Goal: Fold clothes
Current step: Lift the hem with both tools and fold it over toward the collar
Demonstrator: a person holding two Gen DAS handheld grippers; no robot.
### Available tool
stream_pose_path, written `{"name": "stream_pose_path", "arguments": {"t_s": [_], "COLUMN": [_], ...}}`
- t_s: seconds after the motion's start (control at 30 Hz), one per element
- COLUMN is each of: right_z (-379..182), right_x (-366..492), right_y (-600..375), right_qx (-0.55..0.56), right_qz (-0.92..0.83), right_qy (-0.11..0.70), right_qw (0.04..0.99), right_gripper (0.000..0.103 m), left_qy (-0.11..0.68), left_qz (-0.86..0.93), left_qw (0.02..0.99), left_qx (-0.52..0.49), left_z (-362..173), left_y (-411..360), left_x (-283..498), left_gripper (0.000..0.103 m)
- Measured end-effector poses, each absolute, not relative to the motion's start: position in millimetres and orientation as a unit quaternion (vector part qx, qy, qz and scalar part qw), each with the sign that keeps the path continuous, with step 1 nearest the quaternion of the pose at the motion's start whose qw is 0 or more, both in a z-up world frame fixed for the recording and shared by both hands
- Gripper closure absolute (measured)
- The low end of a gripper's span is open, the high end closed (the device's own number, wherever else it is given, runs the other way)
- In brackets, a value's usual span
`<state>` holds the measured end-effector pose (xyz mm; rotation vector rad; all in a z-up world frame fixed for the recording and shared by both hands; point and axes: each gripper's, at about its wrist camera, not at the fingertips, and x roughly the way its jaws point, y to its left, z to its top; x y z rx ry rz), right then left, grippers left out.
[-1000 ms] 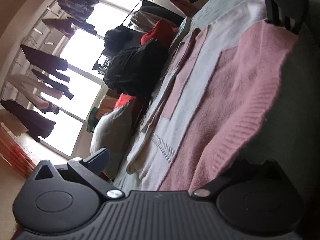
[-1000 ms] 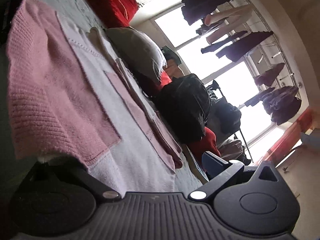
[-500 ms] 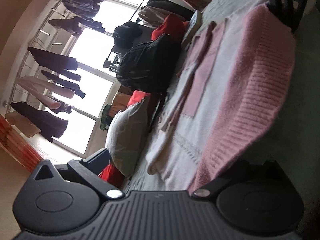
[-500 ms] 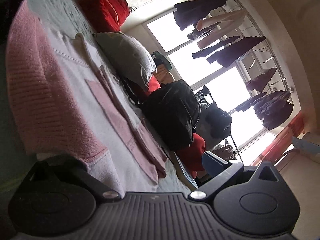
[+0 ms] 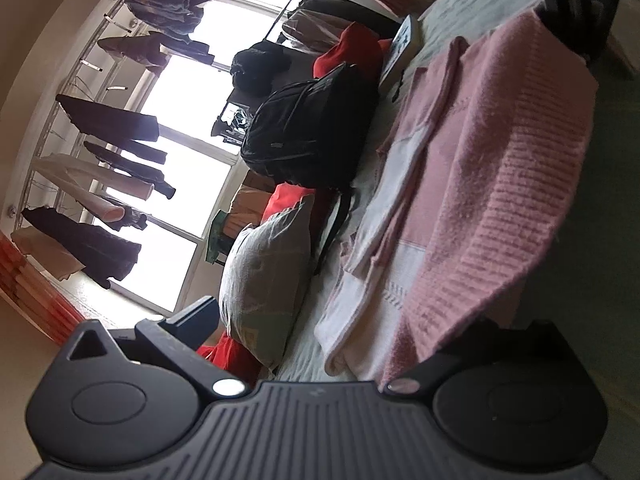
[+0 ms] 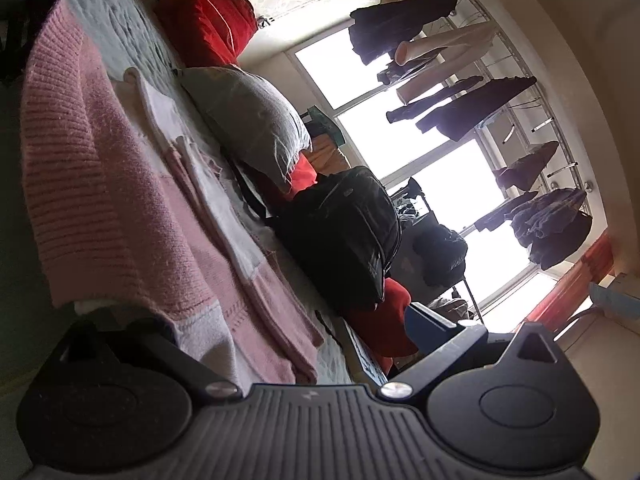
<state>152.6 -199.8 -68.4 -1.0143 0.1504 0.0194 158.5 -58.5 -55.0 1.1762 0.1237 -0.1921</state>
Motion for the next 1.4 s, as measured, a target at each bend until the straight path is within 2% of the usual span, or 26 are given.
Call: {"name": "stream_pose_path", "arguments": {"t_s": [0.8, 1.13, 1.27, 1.4], "right_z": [-44.6, -53.6, -60.7, -71.2], "right_x": [304.1, 362.1, 380.1, 399.8], "right_y": [-201.8, -198.9, -200.0, -203.3], "right_qx": [-0.476, -0.473, -0.472, -0.457], "right_qz": [0.0, 0.001, 0.0, 0.018], "right_qy": [0.075, 0.082, 0.096, 0.131], "right_qw": [0.876, 0.877, 0.876, 0.879], "right_gripper": [0.0, 0.0, 0.0, 0.0], "left_qy": [0.073, 0.085, 0.089, 0.125], "left_qz": [-0.061, -0.055, -0.061, -0.073], "left_qw": [0.844, 0.851, 0.856, 0.853], "left_qx": [0.528, 0.516, 0.506, 0.501], "left_z": [-50.5, -61.6, -63.9, -79.4], "left_y": [-58.0, -60.0, -61.4, -61.9], "left_x": [309.7, 368.1, 388.0, 410.2], "left_gripper": [0.0, 0.0, 0.0, 0.001]}}
